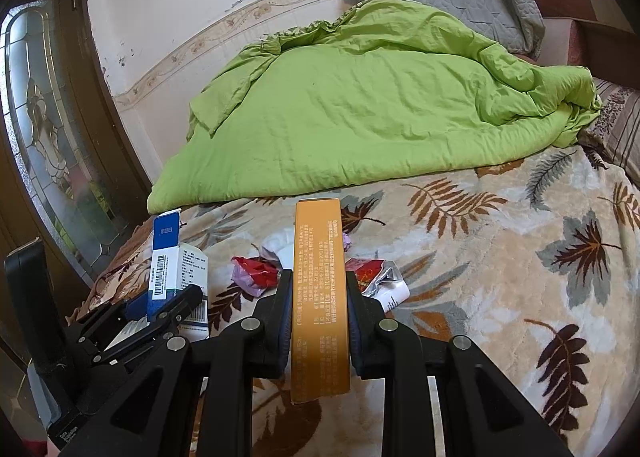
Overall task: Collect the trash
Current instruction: 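Lift the orange box with the right tool while the left tool lifts the blue-and-white box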
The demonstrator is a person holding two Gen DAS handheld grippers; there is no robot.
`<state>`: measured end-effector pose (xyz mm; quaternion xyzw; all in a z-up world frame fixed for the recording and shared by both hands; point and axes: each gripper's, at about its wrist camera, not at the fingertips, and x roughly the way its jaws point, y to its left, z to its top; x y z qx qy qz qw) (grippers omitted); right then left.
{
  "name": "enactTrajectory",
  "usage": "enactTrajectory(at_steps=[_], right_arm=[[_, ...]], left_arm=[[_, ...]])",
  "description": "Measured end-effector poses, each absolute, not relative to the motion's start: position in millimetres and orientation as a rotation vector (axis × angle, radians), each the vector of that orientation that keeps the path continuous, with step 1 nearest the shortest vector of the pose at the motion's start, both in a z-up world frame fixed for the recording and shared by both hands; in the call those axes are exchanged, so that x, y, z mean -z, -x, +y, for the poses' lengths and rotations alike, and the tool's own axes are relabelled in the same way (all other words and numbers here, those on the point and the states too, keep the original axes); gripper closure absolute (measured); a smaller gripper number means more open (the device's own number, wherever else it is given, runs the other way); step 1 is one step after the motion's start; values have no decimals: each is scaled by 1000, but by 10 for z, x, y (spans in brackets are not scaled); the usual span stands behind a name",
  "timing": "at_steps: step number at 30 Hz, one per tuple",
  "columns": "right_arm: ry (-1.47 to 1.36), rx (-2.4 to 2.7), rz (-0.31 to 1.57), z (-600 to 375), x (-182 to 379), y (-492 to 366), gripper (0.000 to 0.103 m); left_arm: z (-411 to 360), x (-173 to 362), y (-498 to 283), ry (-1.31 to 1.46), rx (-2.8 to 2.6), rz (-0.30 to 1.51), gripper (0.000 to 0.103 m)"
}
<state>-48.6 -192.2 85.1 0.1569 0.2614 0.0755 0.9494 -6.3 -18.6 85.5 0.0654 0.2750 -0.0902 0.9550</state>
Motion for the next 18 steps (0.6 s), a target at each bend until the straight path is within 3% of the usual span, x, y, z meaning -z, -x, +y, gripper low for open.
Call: enactTrajectory(at_steps=[18], right_arm=[[-323, -156, 533, -1943, -851, 487, 78]], left_arm=[[-227, -854, 77, -141, 184, 556, 66]])
